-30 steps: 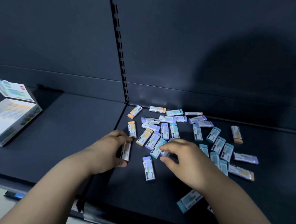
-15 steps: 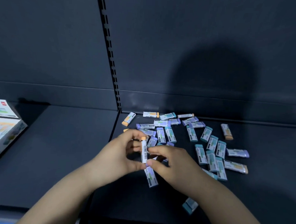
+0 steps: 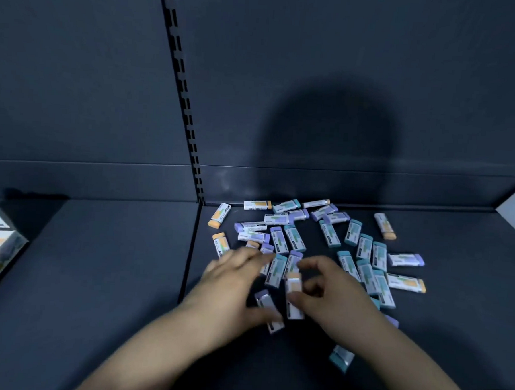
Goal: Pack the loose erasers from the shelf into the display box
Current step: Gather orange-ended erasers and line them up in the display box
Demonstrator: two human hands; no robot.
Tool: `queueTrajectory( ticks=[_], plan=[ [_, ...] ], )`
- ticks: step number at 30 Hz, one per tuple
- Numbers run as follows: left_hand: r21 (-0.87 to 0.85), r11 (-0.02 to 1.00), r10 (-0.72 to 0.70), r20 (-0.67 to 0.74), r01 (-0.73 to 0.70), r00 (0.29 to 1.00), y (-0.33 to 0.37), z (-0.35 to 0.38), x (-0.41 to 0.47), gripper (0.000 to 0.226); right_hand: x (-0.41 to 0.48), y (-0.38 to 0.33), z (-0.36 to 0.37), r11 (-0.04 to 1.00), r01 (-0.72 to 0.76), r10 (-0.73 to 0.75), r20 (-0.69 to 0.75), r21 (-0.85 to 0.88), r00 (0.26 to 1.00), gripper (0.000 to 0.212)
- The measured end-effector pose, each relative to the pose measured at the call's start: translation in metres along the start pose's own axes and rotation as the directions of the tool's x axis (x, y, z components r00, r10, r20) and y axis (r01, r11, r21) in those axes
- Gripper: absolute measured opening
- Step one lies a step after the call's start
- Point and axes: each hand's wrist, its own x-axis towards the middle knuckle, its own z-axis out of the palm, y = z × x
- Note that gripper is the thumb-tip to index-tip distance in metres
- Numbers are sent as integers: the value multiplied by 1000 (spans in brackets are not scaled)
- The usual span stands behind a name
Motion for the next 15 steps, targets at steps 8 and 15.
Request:
queueTrajectory(
  ticks=[8,15],
  plan=[
    [259,966,-71,221,11,973,-38,-20,38,70,-2,14,2,947,-50,44,-27,-316,999,33],
    [401,916,-118,298,-12,947,-19,-20,55,61,-3,17,2,921,-35,42,8,-388,999,56]
  ],
)
